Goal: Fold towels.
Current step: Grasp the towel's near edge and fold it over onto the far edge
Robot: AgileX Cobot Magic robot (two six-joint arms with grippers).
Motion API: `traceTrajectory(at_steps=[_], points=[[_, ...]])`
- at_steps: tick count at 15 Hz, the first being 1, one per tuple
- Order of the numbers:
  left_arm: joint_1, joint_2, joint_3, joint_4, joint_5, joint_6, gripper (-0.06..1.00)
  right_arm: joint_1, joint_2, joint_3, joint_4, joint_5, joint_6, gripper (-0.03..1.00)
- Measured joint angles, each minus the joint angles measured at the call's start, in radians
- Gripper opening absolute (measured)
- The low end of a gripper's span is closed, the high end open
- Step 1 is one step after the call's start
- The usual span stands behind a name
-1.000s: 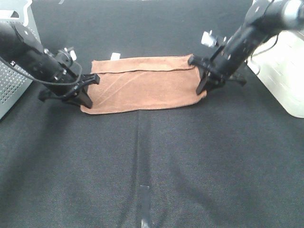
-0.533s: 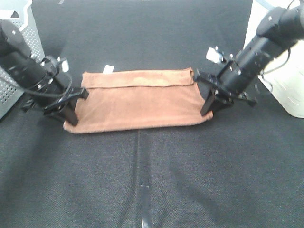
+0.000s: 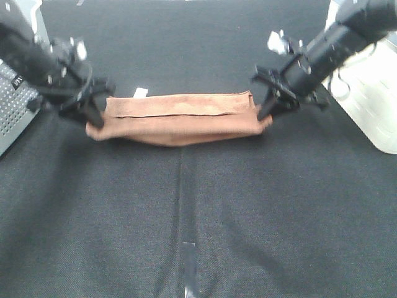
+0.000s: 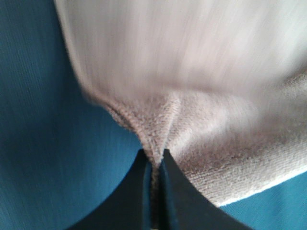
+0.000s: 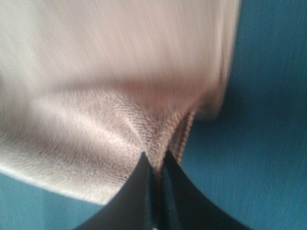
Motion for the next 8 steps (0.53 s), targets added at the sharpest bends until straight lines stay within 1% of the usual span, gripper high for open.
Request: traceTrajectory(at_steps=[2, 5, 6, 7, 8], points=[[0.035, 0.038, -0.095, 0.0, 0.015, -0.028, 0.01, 0.0, 0.056, -0.131, -0.01, 0.028, 0.016, 0.0], [0.065, 0.118, -0.221, 0.001, -0.005, -0.022, 0.01, 0.0, 0.156, -0.316, -0.011, 0.049, 0.038, 0.0], [0.065, 0.141, -0.251, 0.001, -0.02, -0.015, 0.01, 0.0, 0.191, -0.363, -0.016, 0.049, 0.045, 0.0], [0.065, 0.141, -0.251, 0.001, -0.02, -0.015, 0.01, 0.0, 0.191, -0.363, -0.016, 0.049, 0.045, 0.0], [0.063, 0.169, -0.284, -0.004, -0.041, -0.008, 0.01, 0.0, 0.221, -0.405, -0.025, 0.049, 0.06, 0.0]])
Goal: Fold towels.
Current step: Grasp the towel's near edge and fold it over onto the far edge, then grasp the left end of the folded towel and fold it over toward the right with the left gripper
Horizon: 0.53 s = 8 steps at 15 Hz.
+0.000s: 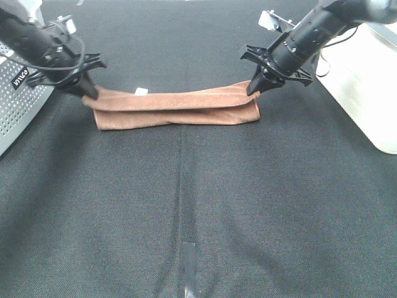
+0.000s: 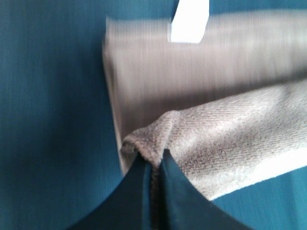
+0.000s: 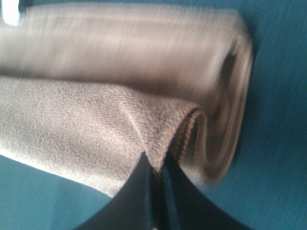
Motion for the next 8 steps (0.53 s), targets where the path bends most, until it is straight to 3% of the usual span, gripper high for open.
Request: traceTrajectory(at_steps=[5, 7, 8], points=[[-0.002, 0.099, -0.044, -0.051, -0.093, 0.024, 0.01, 0.0, 0.1, -0.074, -0.019, -0.073, 0.007, 0.01], [-0.002, 0.103, -0.044, -0.059, -0.1, 0.024, 0.11, 0.0, 0.102, -0.074, -0.019, -0.082, 0.009, 0.17], [-0.002, 0.103, -0.044, -0.06, -0.108, 0.024, 0.24, 0.0, 0.102, -0.074, -0.021, -0.082, 0.009, 0.34]])
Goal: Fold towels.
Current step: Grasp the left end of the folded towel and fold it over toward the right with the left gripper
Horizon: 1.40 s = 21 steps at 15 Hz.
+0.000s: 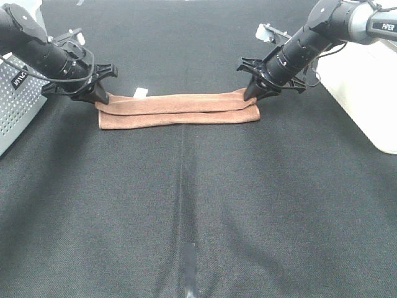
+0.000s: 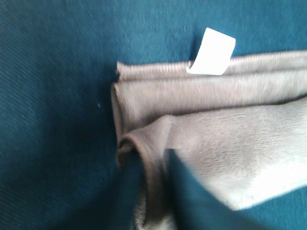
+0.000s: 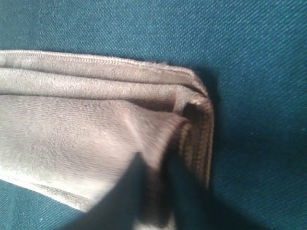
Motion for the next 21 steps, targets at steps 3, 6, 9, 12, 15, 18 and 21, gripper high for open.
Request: traceTrajectory(at_steps=[3, 6, 9, 12, 15, 18, 21], points=[[0.001, 0.0, 0.0, -0.002, -0.008, 0.0, 0.77, 0.0, -0.014, 0.0, -0.012, 0.029, 0.002, 0.76], [0.001, 0.0, 0.0, 0.002, 0.01, -0.003, 0.82, 0.0, -0.05, 0.0, -0.044, 0.055, 0.009, 0.8], [-0.007, 0.031, -0.001, -0.023, 0.014, -0.005, 0.82, 0.0, -0.052, 0.0, -0.062, 0.071, 0.013, 0.8], [-0.032, 0.053, -0.007, -0.049, 0.004, -0.006, 0.81, 0.0, -0.052, 0.0, -0.063, 0.071, 0.014, 0.8], [-0.054, 0.067, -0.009, -0.094, -0.014, -0.01, 0.52, 0.0, -0.052, 0.0, -0.063, 0.071, 0.014, 0.8], [-0.054, 0.072, -0.009, -0.095, -0.008, -0.02, 0.07, 0.0, -0.052, 0.0, -0.063, 0.071, 0.014, 0.8], [-0.034, 0.054, -0.018, -0.044, 0.058, -0.025, 0.07, 0.0, -0.052, 0.0, -0.064, 0.078, 0.015, 0.8]])
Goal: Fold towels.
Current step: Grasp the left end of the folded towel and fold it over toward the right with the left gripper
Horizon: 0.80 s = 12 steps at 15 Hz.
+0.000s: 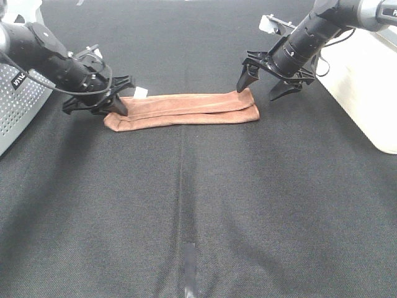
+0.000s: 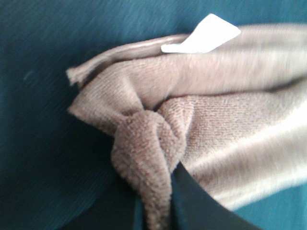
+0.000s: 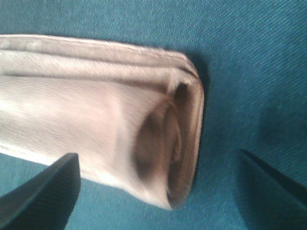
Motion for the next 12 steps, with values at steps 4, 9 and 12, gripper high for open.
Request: traceTrajectory(at_steps=[4, 9, 12], points=[[0.044, -0.068, -0.171, 0.311, 0.21, -0.151, 0.07, 0.0, -0.001, 0.0, -0.002, 0.029, 0.002, 0.8], [-0.047, -0.071, -0.308, 0.222, 0.274, -0.234, 0.07, 0.0, -0.077, 0.0, -0.004, 0.043, 0.003, 0.8], [-0.172, -0.034, -0.308, 0.091, 0.159, -0.288, 0.07, 0.0, -0.125, 0.0, -0.005, 0.049, 0.003, 0.8]])
